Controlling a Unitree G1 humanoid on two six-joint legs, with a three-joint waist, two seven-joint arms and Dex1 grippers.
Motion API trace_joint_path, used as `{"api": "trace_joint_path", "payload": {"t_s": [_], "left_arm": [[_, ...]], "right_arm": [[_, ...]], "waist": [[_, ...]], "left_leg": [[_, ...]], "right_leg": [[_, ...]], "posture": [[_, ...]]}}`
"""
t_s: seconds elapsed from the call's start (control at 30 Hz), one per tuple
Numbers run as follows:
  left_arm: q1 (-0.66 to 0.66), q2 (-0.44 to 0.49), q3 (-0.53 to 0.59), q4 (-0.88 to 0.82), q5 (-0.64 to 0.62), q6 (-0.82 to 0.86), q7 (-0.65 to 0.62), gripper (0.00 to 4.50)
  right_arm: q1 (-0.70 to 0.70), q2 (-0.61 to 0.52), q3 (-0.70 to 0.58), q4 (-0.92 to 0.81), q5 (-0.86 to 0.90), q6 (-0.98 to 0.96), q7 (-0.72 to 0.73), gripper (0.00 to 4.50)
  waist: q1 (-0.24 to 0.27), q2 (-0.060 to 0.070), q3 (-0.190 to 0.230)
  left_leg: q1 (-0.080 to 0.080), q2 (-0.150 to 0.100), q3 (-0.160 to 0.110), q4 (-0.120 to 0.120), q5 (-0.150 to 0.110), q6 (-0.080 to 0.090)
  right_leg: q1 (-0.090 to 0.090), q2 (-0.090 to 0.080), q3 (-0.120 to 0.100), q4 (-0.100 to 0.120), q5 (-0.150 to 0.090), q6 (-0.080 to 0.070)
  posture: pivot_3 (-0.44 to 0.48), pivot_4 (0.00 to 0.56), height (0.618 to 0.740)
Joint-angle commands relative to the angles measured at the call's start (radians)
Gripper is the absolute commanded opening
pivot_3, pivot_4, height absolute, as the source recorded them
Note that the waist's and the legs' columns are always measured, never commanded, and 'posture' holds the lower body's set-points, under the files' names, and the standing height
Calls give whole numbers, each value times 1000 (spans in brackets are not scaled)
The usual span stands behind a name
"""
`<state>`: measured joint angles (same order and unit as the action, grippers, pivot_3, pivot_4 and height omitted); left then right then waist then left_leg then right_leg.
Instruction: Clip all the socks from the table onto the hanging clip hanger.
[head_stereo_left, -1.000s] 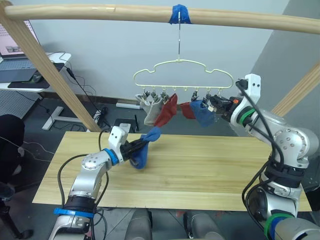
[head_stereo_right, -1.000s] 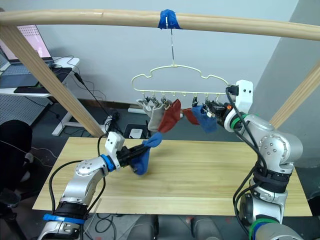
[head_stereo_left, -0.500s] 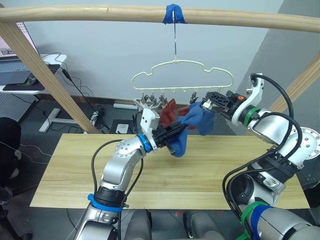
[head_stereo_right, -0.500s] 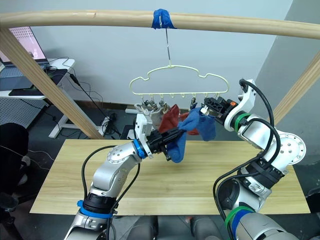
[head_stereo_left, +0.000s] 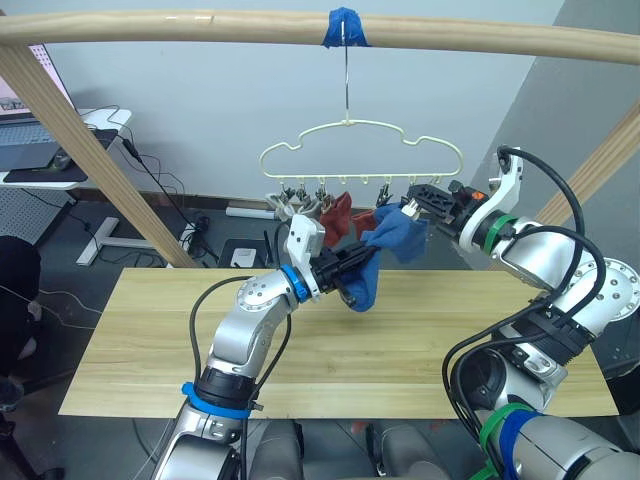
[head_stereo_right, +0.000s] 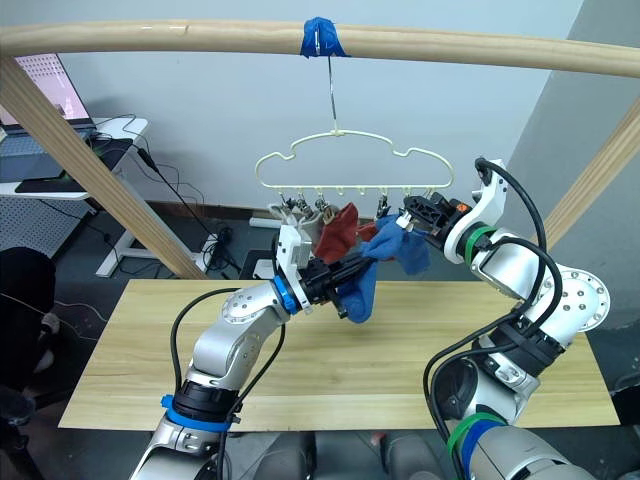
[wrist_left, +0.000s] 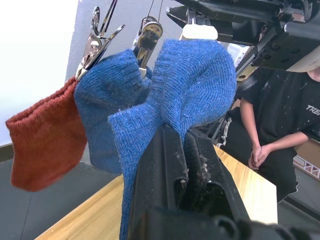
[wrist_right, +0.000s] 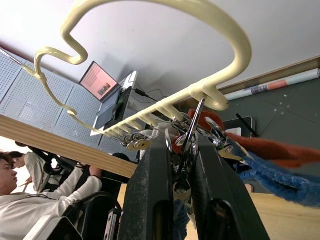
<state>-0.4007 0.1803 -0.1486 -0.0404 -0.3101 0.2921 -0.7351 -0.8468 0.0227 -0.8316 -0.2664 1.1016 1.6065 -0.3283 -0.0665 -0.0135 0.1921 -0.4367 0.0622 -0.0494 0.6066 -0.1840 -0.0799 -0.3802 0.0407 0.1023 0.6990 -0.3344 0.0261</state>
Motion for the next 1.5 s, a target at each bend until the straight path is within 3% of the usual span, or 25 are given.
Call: {"api": "trace_joint_path", "payload": {"t_s": [0.03, 0.53, 0.93, 1.1, 1.37, 1.5], "left_arm": [[-11, -1, -8, -15, -2, -17, -4, 27], [-51, -27, 12, 7, -15, -26, 12, 27], [-52, -28, -6, -1, -1, -41, -10, 27], [-49, -23, -16, -5, 2, -39, -14, 0], [-95, -28, -24, 44, 7, -38, -29, 0], [-122, -43, -43, 126, 26, -32, -31, 1057]], "right_arm": [[-29, 4, 2, -18, 78, 8, -19, 132], [22, -28, 74, 17, 232, -64, -135, 132], [121, -162, 272, 51, 479, -278, -261, 132], [163, -233, 360, 54, 582, -383, -283, 2009], [248, -417, 419, 42, 672, -508, -236, 4459], [280, -500, 430, 22, 673, -553, -192, 4500]], "waist": [[0, 0, 0], [-4, 0, 0], [-15, 0, 0], [-16, 0, 0], [-14, 0, 0], [-15, 0, 0]], "left_leg": [[0, 0, 0, 0, 0, 0], [0, 0, 0, 0, 0, 0], [-1, 0, 0, 0, 0, 0], [-1, 0, 0, 0, 0, 0], [-1, 0, 0, 1, 0, 0], [-1, -1, 0, 2, 0, 0]], "right_leg": [[0, 0, 0, 0, 0, 0], [0, 0, 0, 0, 0, 0], [0, 0, 0, -1, 0, 0], [0, 0, 1, -1, 0, 1], [0, 0, 1, -1, -1, 2], [1, 0, 1, -1, -3, 5]], "posture": [[-30, 162, 740], [-24, 167, 740], [-21, 166, 740], [-25, 162, 740], [-38, 158, 740], [-53, 157, 740]]}}
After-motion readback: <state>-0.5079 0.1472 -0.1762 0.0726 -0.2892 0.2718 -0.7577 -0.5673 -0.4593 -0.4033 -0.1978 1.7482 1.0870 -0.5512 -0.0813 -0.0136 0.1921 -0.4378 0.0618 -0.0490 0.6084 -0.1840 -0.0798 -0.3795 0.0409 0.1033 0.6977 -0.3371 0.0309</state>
